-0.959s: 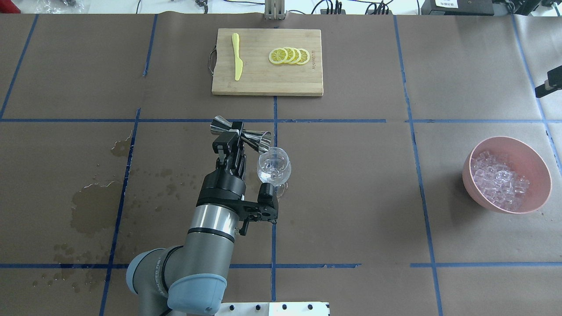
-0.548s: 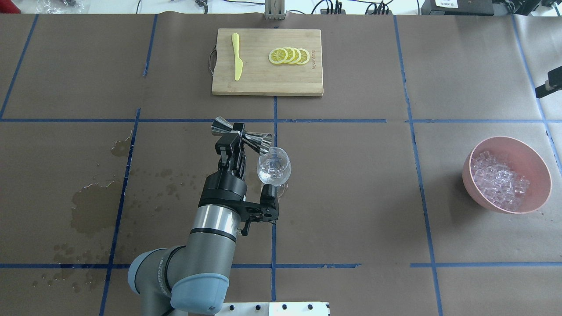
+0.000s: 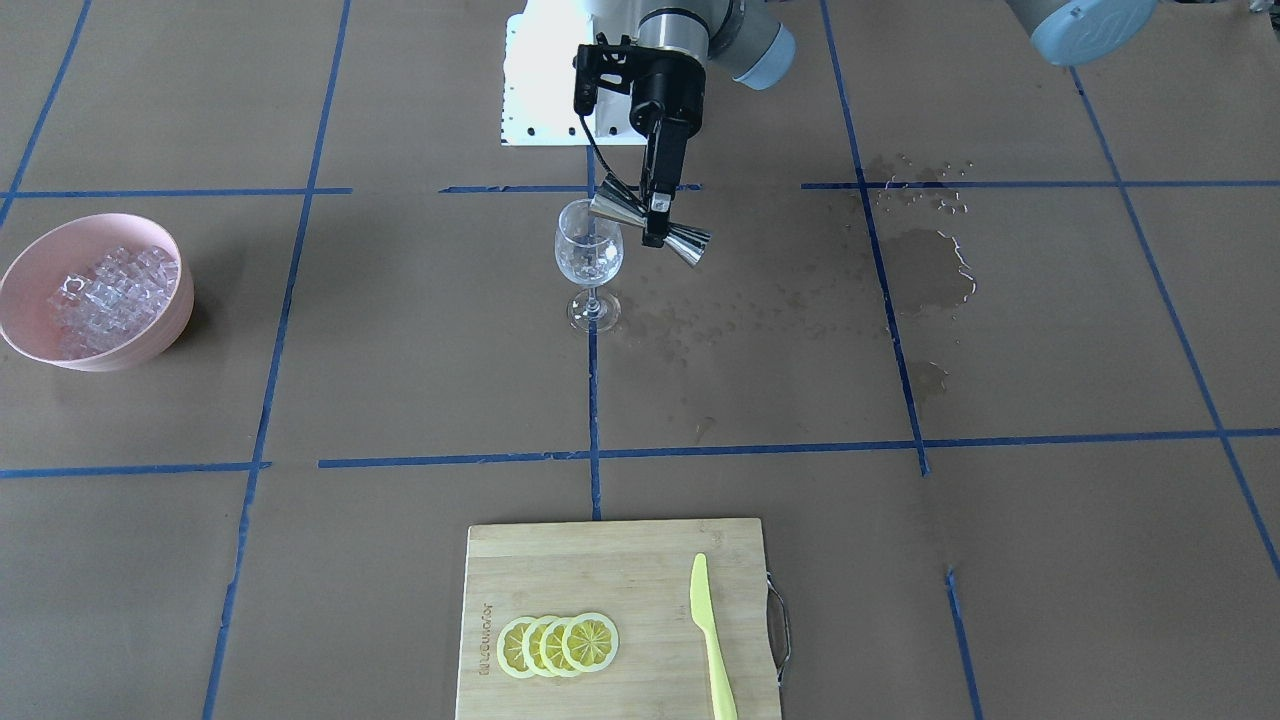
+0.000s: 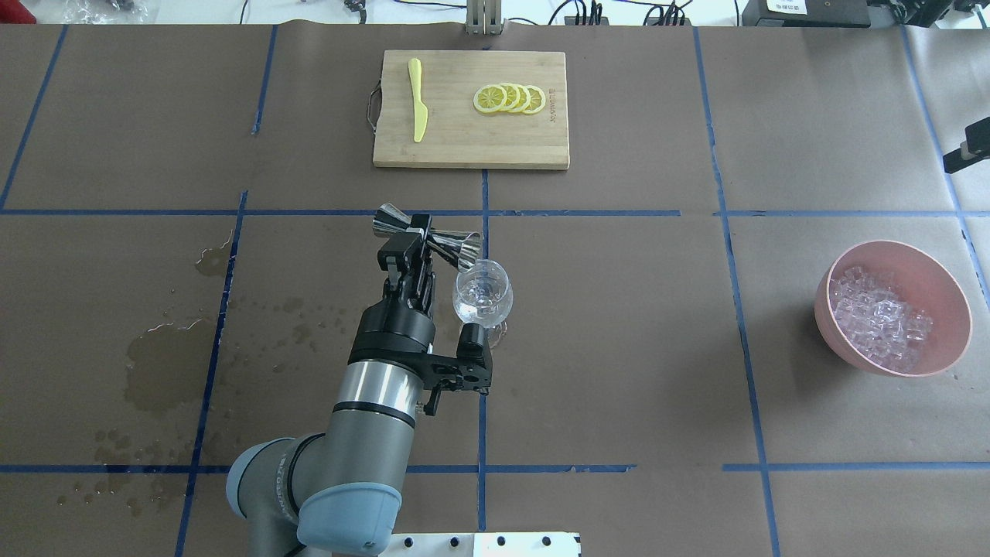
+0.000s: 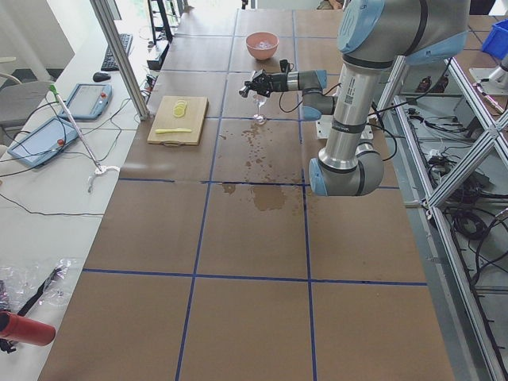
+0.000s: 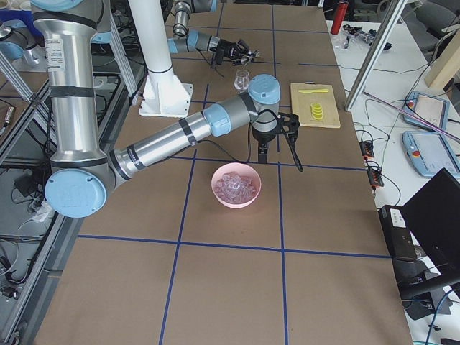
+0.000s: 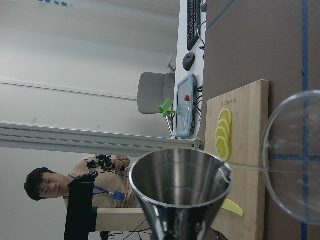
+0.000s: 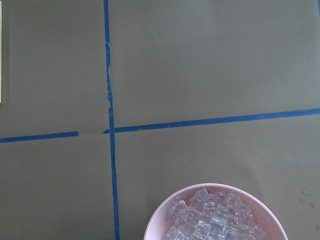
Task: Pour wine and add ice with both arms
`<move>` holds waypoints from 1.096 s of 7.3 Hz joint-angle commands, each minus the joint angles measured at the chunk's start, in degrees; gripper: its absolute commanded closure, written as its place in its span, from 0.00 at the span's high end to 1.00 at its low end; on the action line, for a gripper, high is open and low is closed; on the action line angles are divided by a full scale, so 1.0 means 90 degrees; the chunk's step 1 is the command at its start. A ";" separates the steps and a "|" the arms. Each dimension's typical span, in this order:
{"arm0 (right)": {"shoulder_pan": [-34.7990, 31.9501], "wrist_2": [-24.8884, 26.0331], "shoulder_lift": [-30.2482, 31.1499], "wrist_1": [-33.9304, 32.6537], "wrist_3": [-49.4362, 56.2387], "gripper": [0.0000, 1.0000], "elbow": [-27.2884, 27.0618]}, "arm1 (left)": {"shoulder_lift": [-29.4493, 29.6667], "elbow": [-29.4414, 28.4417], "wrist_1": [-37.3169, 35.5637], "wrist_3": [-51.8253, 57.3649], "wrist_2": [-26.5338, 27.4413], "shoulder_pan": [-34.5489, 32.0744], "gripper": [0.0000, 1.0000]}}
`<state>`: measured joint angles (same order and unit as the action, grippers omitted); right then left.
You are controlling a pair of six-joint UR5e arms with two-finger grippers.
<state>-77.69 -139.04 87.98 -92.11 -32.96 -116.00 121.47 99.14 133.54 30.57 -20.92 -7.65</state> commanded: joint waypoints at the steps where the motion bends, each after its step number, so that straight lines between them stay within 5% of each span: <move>1: 0.0000 0.0000 0.0000 0.0000 0.0000 1.00 -0.0021 | -0.0068 -0.0126 0.0841 -0.0443 0.0009 0.0010 0.00; 5: 0.0000 -0.0010 0.0000 0.0000 0.0000 1.00 -0.0050 | -0.0098 -0.0313 0.0924 -0.3255 -0.0010 0.0000 0.00; 8: 0.0000 0.0000 0.0000 0.0000 0.0000 1.00 -0.0080 | -0.0622 -0.0313 0.2178 -0.3738 -0.0039 -0.0165 0.00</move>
<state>-77.70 -139.06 87.98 -92.11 -32.96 -116.73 118.70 96.33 147.56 -1.97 -21.07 -8.42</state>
